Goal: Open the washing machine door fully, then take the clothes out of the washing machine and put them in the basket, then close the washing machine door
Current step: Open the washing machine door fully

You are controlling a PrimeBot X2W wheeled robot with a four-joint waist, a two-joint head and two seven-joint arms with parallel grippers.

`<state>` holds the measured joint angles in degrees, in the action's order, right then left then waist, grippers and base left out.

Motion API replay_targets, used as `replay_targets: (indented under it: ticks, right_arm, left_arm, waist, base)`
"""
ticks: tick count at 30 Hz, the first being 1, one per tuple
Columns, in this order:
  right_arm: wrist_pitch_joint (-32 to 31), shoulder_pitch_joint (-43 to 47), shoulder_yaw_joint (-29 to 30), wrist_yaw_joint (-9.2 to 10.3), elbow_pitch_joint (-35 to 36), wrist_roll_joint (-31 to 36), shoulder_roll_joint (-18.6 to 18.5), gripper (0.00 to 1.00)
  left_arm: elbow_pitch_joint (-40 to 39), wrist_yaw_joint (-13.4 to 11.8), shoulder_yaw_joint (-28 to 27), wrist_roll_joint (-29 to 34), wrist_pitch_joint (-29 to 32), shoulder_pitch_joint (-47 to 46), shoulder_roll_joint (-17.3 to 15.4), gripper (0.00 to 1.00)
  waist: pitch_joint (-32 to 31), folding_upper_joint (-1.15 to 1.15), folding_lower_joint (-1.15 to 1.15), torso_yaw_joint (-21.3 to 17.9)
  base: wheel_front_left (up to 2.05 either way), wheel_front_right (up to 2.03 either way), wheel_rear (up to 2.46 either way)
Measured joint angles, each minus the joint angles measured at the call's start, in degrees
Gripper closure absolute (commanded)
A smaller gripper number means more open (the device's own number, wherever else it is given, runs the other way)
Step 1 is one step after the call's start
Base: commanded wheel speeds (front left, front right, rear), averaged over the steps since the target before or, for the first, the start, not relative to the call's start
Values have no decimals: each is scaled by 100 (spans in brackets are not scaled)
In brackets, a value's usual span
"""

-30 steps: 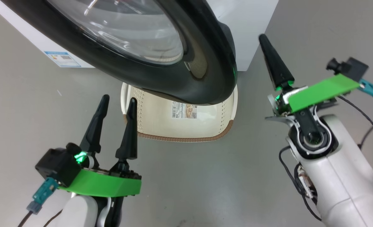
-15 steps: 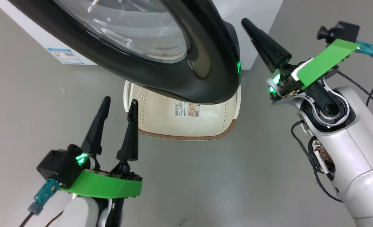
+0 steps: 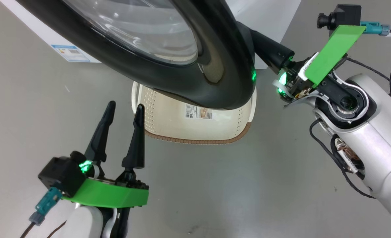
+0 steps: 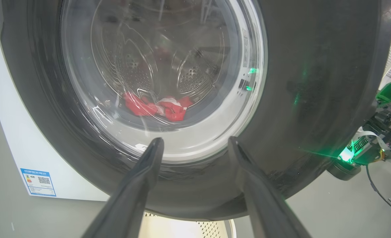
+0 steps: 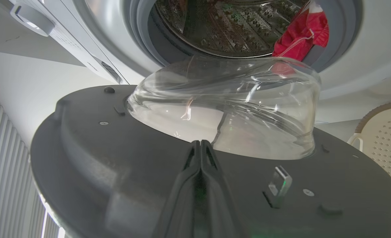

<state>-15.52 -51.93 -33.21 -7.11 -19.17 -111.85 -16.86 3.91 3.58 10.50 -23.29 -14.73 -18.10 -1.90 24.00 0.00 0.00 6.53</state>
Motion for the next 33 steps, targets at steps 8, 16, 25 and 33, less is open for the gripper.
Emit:
replay_targets:
  ticks: [8,16,25,33]
  right_arm:
    - [470,-107,-758,0,505,-552,-480,100]
    - [1057,-153,-1516,0,1106,-1100,-962,100]
    - [1530,-292,-2198,1,1528,-1541,-1337,100]
    - [1886,-397,-2763,1,1748,-1831,-1548,100]
  left_arm:
    - [27,0,-10,0,0,-1,1,0]
    - [60,-1,-4,0,0,-1,0,0]
    - [98,-1,0,-3,0,1,0,0]
    - [131,-9,2,-26,0,72,1,0]
  waist:
    - [-35,0,0,10]
    - [-180,0,0,21]
    - [-354,0,0,72]
    - [-543,0,0,168]
  base:
    - [0,0,0]
    - [0,0,0]
    - [0,0,0]
    - [0,0,0]
